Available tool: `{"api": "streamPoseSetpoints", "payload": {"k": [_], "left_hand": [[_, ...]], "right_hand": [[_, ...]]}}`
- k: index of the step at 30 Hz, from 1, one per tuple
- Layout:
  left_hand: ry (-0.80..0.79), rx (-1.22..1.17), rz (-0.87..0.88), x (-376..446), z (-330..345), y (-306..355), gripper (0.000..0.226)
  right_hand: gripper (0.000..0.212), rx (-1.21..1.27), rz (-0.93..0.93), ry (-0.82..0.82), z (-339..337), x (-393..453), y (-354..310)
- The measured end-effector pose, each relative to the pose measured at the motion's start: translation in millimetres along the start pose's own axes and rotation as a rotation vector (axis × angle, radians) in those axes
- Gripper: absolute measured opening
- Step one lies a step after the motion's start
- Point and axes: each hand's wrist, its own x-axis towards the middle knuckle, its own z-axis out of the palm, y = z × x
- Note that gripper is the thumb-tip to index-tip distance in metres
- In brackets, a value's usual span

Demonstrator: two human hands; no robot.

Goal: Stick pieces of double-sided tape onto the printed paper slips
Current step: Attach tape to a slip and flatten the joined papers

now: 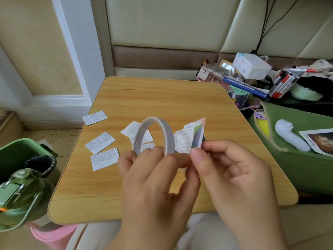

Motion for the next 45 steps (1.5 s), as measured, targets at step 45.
{"api": "streamPoseSetpoints", "payload": {"k": [45], "left_hand": [[-0.342, -0.909, -0.938, 33.1, -10.6, -10.7, 0.019]], "right_hand": [[0.008, -0.068, 0.074, -0.102, -24.5, 23.9, 13.0]]}}
